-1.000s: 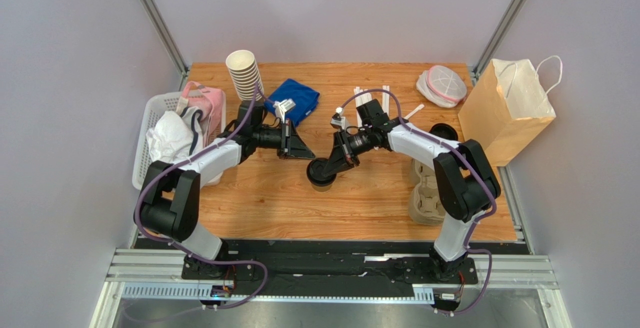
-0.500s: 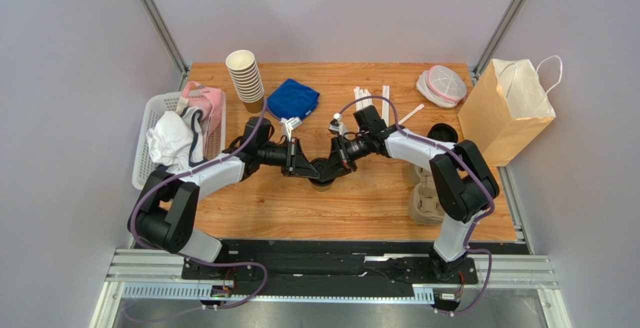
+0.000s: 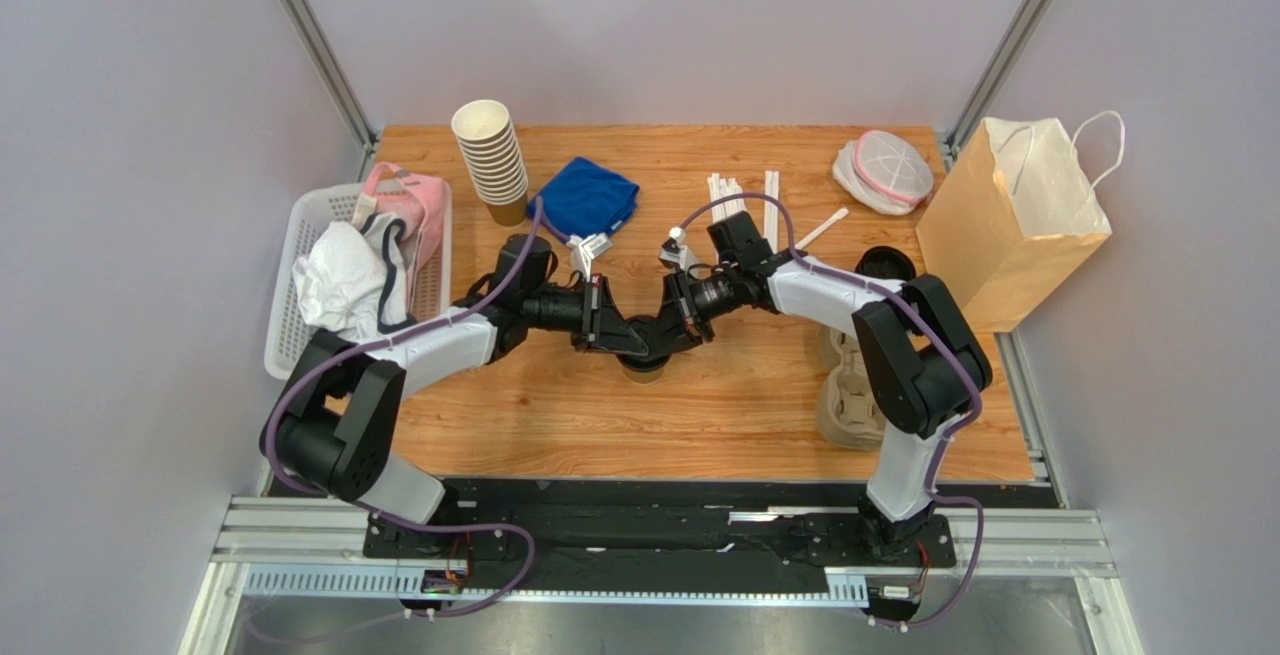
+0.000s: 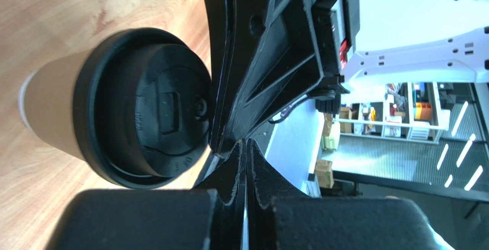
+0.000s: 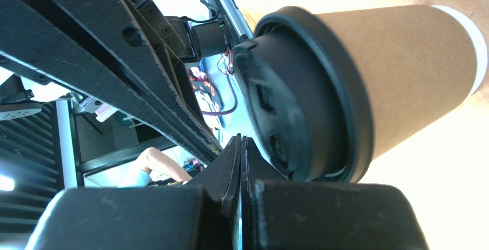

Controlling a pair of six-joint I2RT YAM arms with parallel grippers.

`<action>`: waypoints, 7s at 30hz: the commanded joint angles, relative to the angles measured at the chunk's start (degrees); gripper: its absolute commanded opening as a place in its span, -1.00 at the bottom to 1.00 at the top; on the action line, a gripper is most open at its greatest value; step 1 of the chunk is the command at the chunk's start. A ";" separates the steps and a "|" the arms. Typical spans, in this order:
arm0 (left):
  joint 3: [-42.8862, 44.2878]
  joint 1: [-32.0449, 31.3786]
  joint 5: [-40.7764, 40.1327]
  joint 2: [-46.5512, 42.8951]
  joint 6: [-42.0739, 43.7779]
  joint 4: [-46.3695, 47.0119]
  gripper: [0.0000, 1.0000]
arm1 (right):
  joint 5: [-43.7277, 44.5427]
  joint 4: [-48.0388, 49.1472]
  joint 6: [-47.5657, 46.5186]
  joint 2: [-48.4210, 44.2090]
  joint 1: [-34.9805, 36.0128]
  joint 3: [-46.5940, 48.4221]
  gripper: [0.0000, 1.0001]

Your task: Pack the takeout coffee

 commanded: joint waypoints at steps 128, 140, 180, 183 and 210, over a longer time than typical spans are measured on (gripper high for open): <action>29.28 -27.88 -46.17 6.33 70.11 -43.86 -0.41 | 17.65 -22.18 -19.36 2.87 -1.06 19.69 -0.50; 24.63 -27.88 -48.18 7.47 71.61 -42.89 -0.90 | 18.62 -22.62 -20.33 3.66 -0.88 19.42 -0.53; 16.36 -26.39 -46.52 9.67 73.98 -44.12 -0.99 | 20.47 -25.08 -23.23 10.52 0.87 19.60 -0.64; 16.01 -26.21 -46.17 10.20 73.98 -44.47 -0.99 | 20.12 -24.91 -23.05 10.96 0.87 19.69 -0.65; 13.73 -25.07 -45.46 16.70 74.51 -47.73 -1.00 | 18.18 -23.94 -22.09 11.92 1.58 19.25 -0.67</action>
